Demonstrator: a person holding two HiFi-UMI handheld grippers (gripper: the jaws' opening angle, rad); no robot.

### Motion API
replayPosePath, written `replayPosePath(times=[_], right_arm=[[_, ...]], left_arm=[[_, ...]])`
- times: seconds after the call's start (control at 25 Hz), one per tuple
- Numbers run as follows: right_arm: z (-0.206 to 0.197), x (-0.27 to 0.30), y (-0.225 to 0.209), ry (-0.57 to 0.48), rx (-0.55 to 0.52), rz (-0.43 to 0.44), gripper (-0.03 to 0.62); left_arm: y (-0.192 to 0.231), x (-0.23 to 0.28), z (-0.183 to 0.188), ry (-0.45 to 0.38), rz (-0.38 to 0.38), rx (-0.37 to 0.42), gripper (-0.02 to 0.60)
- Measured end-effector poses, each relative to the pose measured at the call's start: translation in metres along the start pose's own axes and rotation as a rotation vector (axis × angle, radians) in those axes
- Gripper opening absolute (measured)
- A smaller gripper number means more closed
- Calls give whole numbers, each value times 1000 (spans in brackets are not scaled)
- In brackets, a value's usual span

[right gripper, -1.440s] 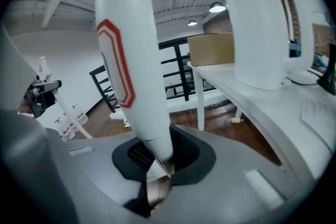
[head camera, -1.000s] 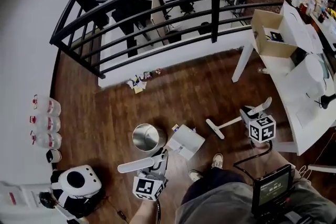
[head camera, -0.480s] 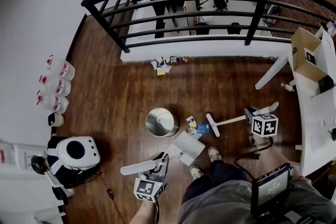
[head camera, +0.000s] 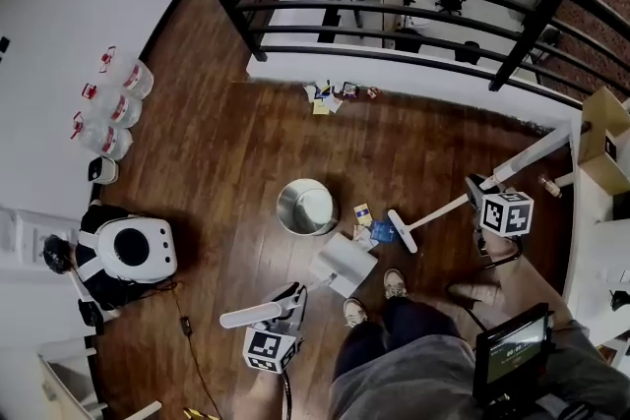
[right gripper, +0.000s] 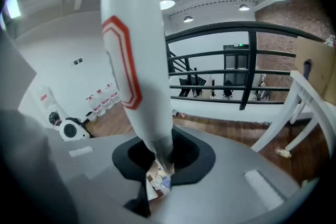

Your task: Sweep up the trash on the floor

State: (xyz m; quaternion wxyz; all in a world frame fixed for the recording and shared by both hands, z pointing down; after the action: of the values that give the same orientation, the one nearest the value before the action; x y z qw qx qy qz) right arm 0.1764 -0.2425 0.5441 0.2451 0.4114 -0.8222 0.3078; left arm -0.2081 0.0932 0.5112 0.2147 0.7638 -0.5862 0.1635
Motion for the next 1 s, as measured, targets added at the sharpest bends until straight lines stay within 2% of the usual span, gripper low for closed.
replayPosePath(times=[0.24, 0.36, 0.52, 0.64, 0.76, 0.88, 1.0], right_arm=[[21, 29, 15, -34, -124, 22, 49], [16, 42, 23, -43, -214, 40, 51], [-15, 60, 25, 21, -301, 59, 56], [-22, 64, 36, 42, -382, 103, 58], [-29, 64, 56, 105, -473, 155, 55], [-39, 58, 66, 148, -477, 161, 54], [-41, 51, 67, 134, -447, 137, 52]], left_arm=[[4, -4, -10, 17, 42, -19, 44], [7, -5, -22, 14, 57, -33, 44], [9, 1, -35, 33, 65, -40, 43], [11, 7, -50, 56, 68, -53, 44], [15, 6, -59, 63, 66, -58, 43], [21, 1, -66, 58, 59, -48, 44], [23, -2, -67, 62, 62, -59, 44]])
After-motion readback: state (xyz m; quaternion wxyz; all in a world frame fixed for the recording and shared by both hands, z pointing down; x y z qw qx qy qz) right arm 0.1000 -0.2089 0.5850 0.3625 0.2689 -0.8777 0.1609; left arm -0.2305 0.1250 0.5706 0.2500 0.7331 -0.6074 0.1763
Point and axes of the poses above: the fingertips, and each gripper's own axes: x forward along the fingers, y to its left, z out of its top, the point moved 9 cm from there along -x, backward along the fingers, and after that the axes turned 1 degree about x, right-handed, at the moved point
